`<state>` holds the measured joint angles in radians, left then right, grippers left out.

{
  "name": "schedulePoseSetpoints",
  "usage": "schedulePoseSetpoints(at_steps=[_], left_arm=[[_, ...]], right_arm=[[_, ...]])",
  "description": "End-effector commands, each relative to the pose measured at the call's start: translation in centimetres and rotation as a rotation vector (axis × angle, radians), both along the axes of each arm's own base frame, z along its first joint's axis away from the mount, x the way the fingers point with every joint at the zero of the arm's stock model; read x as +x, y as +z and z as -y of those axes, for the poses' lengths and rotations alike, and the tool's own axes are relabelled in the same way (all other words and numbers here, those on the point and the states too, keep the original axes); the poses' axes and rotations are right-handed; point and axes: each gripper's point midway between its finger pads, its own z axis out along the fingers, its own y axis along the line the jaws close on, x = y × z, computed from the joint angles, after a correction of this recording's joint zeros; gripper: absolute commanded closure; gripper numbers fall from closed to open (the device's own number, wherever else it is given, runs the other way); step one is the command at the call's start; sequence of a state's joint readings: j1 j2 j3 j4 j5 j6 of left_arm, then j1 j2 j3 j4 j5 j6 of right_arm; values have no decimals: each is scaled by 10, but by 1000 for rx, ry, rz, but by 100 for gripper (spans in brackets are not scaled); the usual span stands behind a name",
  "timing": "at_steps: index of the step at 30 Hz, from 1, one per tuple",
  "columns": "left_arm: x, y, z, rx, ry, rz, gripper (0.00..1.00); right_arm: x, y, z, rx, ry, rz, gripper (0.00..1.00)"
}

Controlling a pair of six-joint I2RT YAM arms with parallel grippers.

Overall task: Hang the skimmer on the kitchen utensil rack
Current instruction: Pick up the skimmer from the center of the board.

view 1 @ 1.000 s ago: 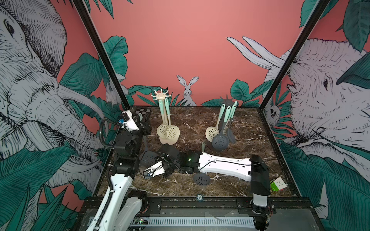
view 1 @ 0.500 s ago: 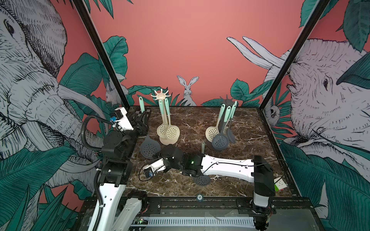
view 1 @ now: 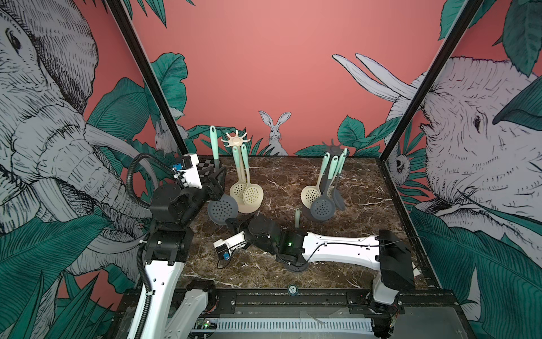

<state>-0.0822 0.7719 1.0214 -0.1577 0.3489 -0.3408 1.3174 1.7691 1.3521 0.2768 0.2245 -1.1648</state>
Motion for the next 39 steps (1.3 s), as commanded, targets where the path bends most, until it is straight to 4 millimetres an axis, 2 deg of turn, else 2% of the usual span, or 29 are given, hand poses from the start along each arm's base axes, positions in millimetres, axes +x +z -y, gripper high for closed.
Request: schedulePoseSetpoints(at_steps=[1, 6, 11, 18, 22, 27, 29, 31, 33, 34, 35, 36, 39], left_arm=[[-8, 15, 11, -37, -111, 64, 46], [1, 9, 3, -50, -91, 45, 49], [9, 6, 9, -74, -135, 33, 54], [22, 1, 12, -100, -162, 24, 84], [22, 2, 12, -98, -160, 28, 100], [19, 3, 9, -89, -140, 41, 100], [18, 3, 7, -88, -127, 49, 100], [16, 6, 4, -84, -109, 64, 100], [15, 8, 3, -78, -102, 78, 100], [13, 10, 3, -76, -100, 86, 100], [14, 11, 2, -76, -96, 89, 100], [13, 13, 2, -75, -93, 99, 100], [12, 17, 2, -82, -93, 119, 100]], right_arm=[[-1, 50, 5, 146, -16, 64, 100], [-2, 50, 6, 159, -17, 73, 100], [-3, 47, 5, 148, -5, 77, 100], [-5, 40, 0, 133, 14, 73, 100], [-4, 36, -3, 121, 15, 83, 100], [-2, 37, -4, 157, 3, 33, 99], [0, 40, -2, 195, 2, -35, 87], [-2, 44, 4, 237, 20, -144, 66], [-4, 53, 12, 287, 48, -258, 55], [-7, 61, 16, 320, 73, -321, 50], [-10, 55, 22, 323, 87, -379, 46], [-12, 59, 26, 341, 110, -436, 43], [-17, 90, 41, 415, 178, -568, 36]])
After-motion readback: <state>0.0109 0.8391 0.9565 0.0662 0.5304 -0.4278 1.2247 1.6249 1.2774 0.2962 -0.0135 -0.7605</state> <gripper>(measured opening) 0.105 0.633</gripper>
